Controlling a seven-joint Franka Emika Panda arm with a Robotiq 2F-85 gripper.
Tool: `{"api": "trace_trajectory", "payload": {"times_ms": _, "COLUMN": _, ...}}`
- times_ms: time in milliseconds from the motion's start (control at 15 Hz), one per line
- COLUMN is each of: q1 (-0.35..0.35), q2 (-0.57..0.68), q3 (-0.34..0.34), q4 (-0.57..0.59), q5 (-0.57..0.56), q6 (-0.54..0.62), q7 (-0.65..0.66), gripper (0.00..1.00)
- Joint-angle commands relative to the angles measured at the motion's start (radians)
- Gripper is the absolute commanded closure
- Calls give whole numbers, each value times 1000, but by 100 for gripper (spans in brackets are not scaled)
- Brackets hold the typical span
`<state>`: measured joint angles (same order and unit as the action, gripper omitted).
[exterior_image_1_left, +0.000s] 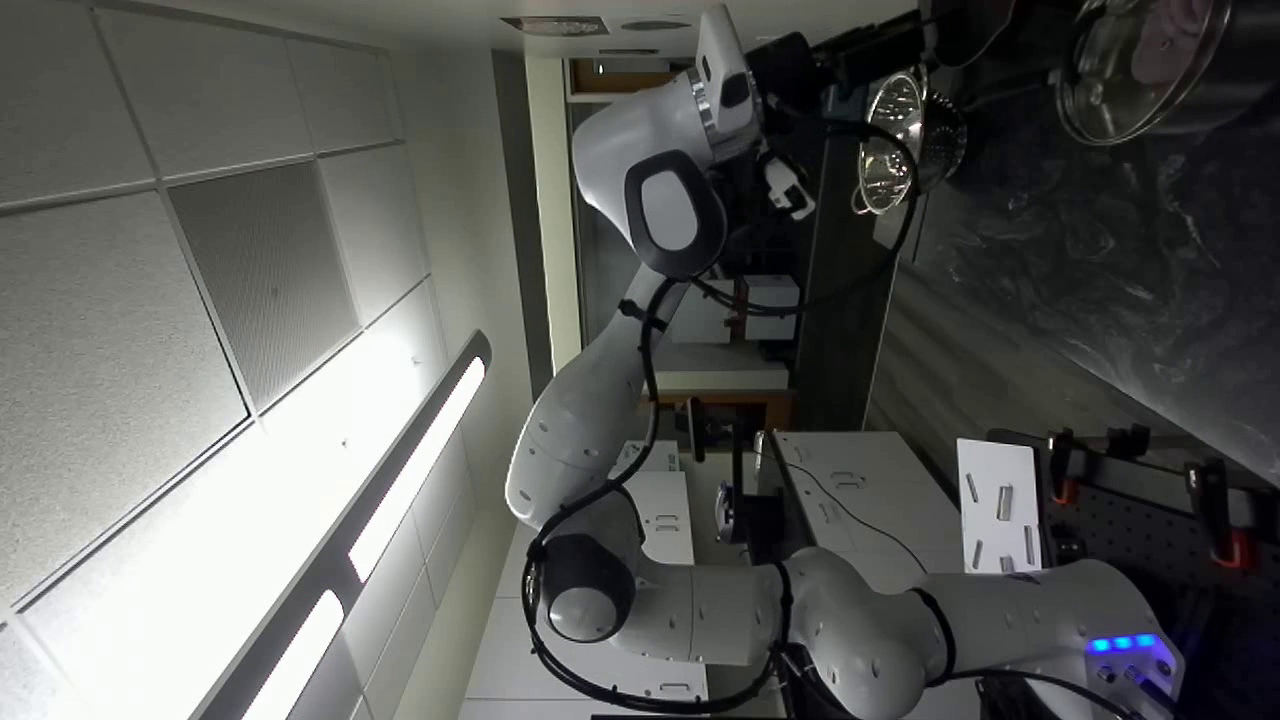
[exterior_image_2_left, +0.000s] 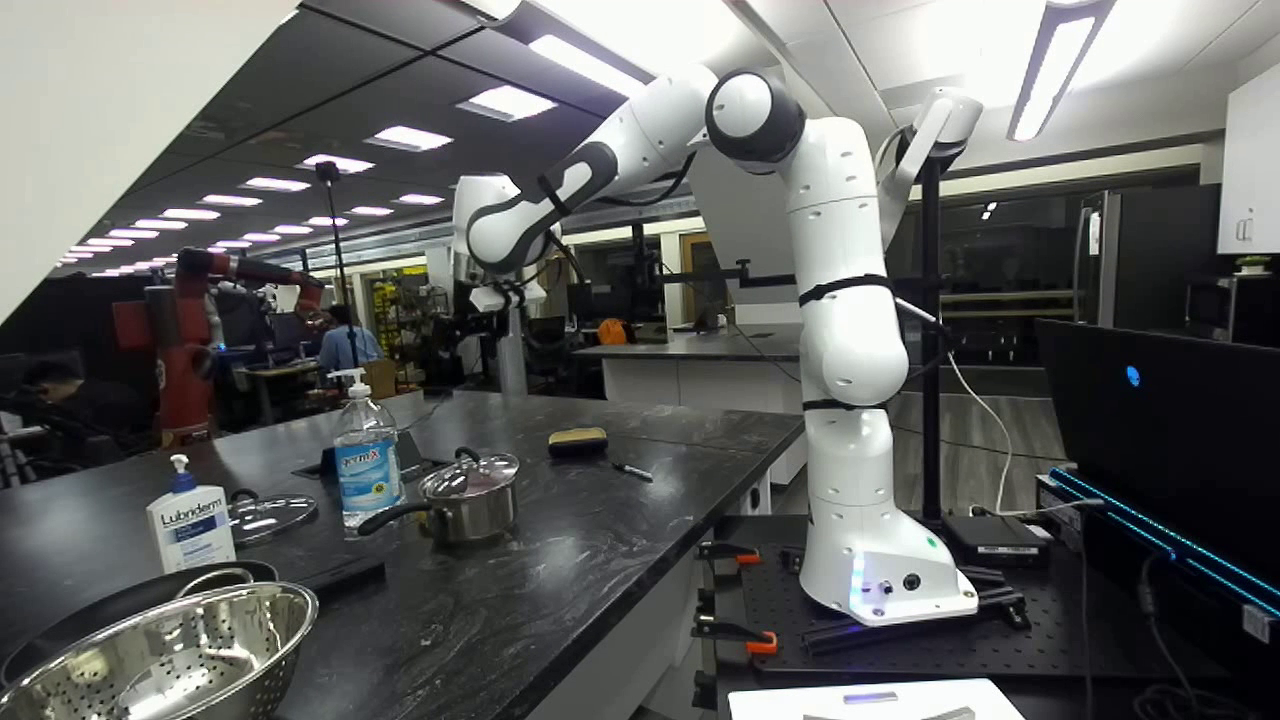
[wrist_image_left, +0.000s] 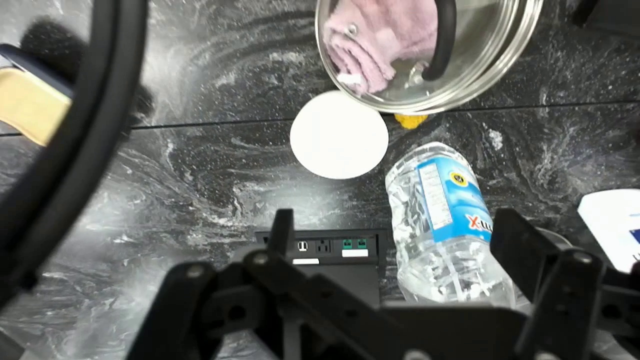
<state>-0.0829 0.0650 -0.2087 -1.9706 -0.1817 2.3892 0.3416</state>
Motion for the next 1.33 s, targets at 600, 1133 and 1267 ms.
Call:
{"api": "trace_trajectory", "payload": {"times_ms": 600, "q1": -60, "q2": -178, "q3": 17, "q4": -117, "q5": 136, "q6": -316, "q7": -265, "gripper": 0}}
{"api": "trace_trajectory", "payload": {"times_ms": 1133, "q1": -67, "q2": -148, "q3": 21, "q4": -98, "q5": 117, "q6": -297, "q7": -240, "gripper": 0}}
{"api": "trace_trajectory", "payload": {"times_ms": 1267, "q1": -67, "q2": -148, "q3": 21, "q4": -98, "q5": 117, "q6": -296, "q7": -240, "gripper": 0}}
